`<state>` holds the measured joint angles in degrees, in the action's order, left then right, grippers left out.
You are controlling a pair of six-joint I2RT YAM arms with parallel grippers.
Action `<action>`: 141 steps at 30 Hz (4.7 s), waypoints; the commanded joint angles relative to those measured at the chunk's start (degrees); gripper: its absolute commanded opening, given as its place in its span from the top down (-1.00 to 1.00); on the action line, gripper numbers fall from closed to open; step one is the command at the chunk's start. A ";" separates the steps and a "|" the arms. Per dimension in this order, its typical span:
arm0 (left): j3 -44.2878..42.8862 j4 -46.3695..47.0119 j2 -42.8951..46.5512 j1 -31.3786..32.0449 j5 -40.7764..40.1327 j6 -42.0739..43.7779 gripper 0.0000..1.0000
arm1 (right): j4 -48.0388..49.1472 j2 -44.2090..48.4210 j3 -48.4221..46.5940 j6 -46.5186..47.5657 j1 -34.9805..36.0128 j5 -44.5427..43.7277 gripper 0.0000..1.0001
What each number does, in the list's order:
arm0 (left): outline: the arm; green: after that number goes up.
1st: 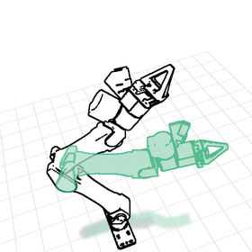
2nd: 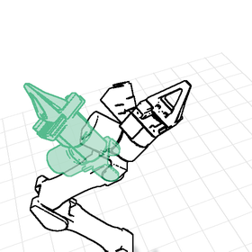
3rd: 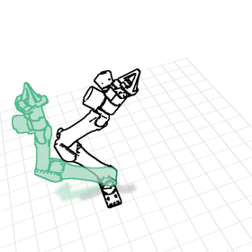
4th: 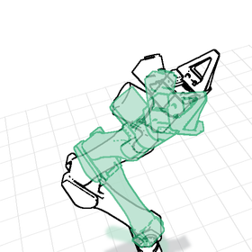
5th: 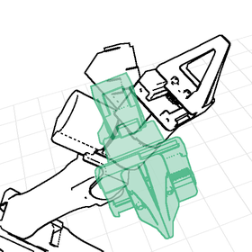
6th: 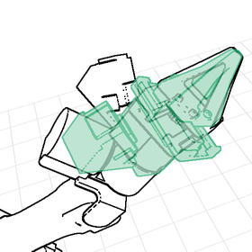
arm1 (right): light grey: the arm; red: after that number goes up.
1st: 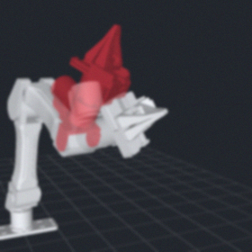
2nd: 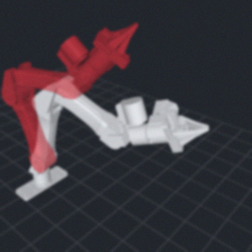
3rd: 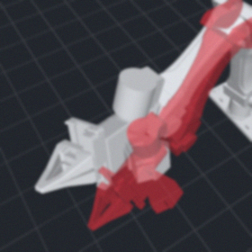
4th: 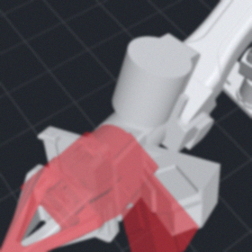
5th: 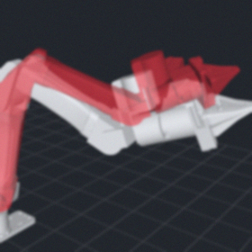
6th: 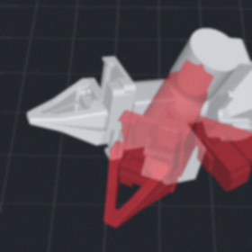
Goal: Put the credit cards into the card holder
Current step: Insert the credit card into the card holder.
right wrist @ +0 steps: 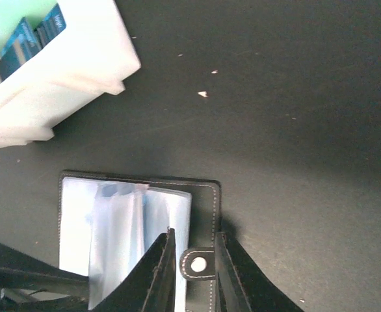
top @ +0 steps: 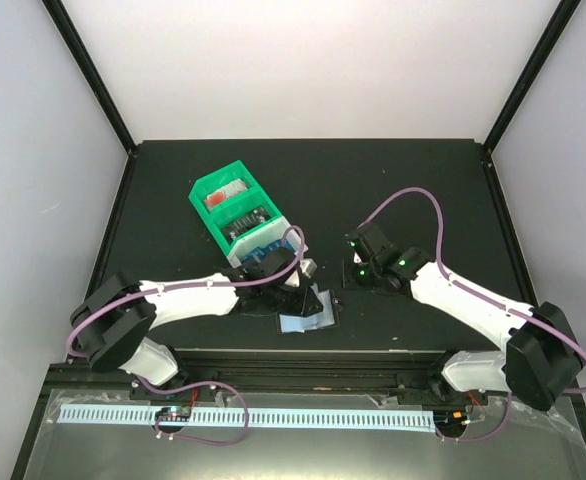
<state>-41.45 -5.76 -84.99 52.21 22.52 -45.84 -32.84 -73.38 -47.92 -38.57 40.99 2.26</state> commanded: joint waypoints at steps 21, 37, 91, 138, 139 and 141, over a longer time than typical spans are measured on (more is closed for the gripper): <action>-7.65 -7.46 -6.28 2.15 -2.12 3.45 0.22 | 4.20 2.90 3.08 3.24 -0.30 8.91 0.38; -9.37 -3.16 -8.44 2.98 1.89 3.78 0.04 | -0.25 4.00 1.91 0.78 -0.36 2.43 0.21; -13.52 -7.38 -10.31 4.40 -6.62 4.63 0.44 | -3.92 0.16 0.69 4.05 -0.39 3.39 0.46; -6.23 -15.82 -2.98 4.40 -20.41 -2.28 0.38 | 0.65 -12.29 2.54 7.96 -0.30 10.01 0.98; -6.07 -16.57 -2.72 4.37 -21.31 -2.58 0.38 | 0.29 -12.38 2.37 7.64 -0.24 9.09 0.98; -5.43 -17.55 -2.27 4.40 -22.20 -3.20 0.38 | 0.04 -12.47 2.16 7.36 -0.24 7.95 0.97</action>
<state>-47.66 -20.16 -89.41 56.34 4.51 -47.07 -31.53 -85.58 -43.92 -30.24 40.80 15.03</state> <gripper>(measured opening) 0.311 0.015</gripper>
